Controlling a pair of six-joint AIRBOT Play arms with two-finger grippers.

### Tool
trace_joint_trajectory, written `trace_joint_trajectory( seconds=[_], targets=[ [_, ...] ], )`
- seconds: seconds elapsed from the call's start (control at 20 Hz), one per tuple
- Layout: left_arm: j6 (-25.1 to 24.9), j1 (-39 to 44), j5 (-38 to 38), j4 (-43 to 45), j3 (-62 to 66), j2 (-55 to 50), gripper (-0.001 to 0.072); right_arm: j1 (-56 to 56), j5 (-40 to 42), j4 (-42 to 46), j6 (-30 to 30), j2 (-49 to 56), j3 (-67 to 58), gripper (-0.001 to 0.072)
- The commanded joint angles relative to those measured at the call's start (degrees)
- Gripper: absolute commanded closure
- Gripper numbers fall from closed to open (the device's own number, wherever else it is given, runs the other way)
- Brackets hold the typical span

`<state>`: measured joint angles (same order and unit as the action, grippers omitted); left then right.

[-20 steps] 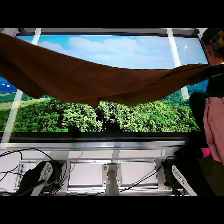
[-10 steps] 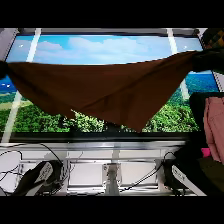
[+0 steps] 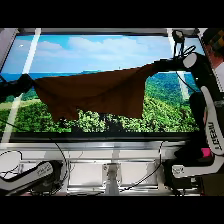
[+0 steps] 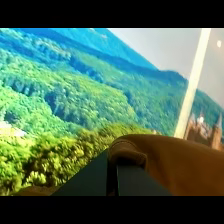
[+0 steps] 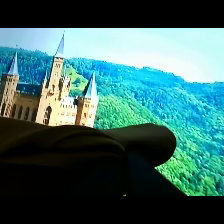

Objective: Fold the clothes and pants, and hang the long-sleeved shirts on hangers.

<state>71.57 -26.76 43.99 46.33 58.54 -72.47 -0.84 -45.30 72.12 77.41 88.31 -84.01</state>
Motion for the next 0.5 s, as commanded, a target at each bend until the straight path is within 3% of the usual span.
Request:
trace_joint_trajectory(
  seconds=[0.0, 0.1, 0.15, 0.25, 0.3, 0.45],
  targets=[
    [0.0, 0.2, -6.9, -3.6, -0.4, -5.9, 0.0688, -0.3, 8.9, -5.2, 0.0, 4.0, 0.0, 0.0698],
    [0.0, 0.6, -6.9, -3.5, -0.4, -8.5, 0.0687, -1.0, 12.5, -5.6, 0.0, 4.0, 0.0, 0.0685],
    [-0.7, 0.6, -7.0, -3.6, -0.4, -9.7, 0.0667, -1.3, 13.6, -5.6, 0.0, 4.0, 0.0, 0.0609],
    [-5.8, 0.6, -7.5, -3.6, -0.4, -11.0, 0.0425, -1.8, 14.4, -5.5, -0.1, 4.0, 0.0, 0.032],
    [-8.7, 0.6, -8.2, -3.6, -0.4, -11.0, 0.0401, -1.9, 14.5, -5.2, -0.1, 3.9, 0.0, 0.0265],
    [-15.6, -0.3, -6.8, -2.5, -0.3, -9.9, 0.0401, -1.9, 13.1, -2.8, -0.1, 3.9, 0.0, 0.0265]
  ],
)
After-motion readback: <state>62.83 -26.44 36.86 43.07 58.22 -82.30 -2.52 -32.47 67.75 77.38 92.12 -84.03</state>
